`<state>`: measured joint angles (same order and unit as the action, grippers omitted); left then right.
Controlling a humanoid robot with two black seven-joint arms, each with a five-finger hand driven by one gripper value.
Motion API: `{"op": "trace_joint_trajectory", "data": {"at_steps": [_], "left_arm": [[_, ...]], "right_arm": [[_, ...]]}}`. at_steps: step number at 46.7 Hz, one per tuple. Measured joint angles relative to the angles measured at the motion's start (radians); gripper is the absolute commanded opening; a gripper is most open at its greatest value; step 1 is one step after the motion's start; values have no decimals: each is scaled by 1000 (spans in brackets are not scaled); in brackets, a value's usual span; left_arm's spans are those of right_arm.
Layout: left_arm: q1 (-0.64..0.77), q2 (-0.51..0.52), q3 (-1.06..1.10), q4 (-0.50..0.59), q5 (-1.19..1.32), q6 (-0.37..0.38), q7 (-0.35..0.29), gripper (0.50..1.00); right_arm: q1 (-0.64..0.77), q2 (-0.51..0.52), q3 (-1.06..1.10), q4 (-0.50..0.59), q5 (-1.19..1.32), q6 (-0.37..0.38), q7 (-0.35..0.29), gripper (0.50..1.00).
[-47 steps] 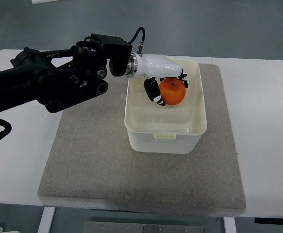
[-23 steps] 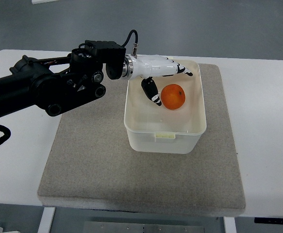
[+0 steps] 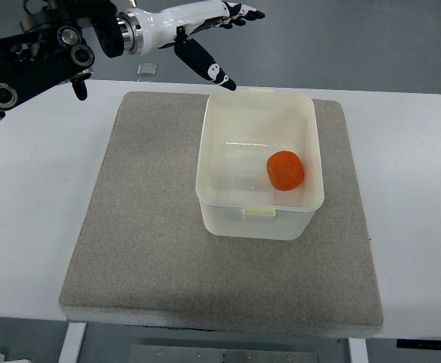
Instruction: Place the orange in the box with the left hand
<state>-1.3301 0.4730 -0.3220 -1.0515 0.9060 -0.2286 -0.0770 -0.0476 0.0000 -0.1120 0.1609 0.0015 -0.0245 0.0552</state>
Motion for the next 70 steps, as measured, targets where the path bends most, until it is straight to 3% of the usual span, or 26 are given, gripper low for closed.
{"op": "trace_joint_trajectory", "data": {"at_steps": [11,22,34,41,51,70], "left_arm": [[54,91,-10,13,-108,-14,0,994],[189,113,-106,20,-123,-31,0,994],[238,113,-109,164,-389,-40,-1,1000],[263,112,-108,261,-637,-122,-1,1000],[280,96,-109,374,-730,-257,-1,1000],[325,93,-109,429,-910,-308,-2,1000]], "right_arm": [[0,0,0,0,0,0,0,932],[0,0,0,0,0,0,0,932],[0,0,0,0,0,0,0,932],[0,0,0,0,0,0,0,932],[0,0,0,0,0,0,0,932],[0,0,0,0,0,0,0,932]]}}
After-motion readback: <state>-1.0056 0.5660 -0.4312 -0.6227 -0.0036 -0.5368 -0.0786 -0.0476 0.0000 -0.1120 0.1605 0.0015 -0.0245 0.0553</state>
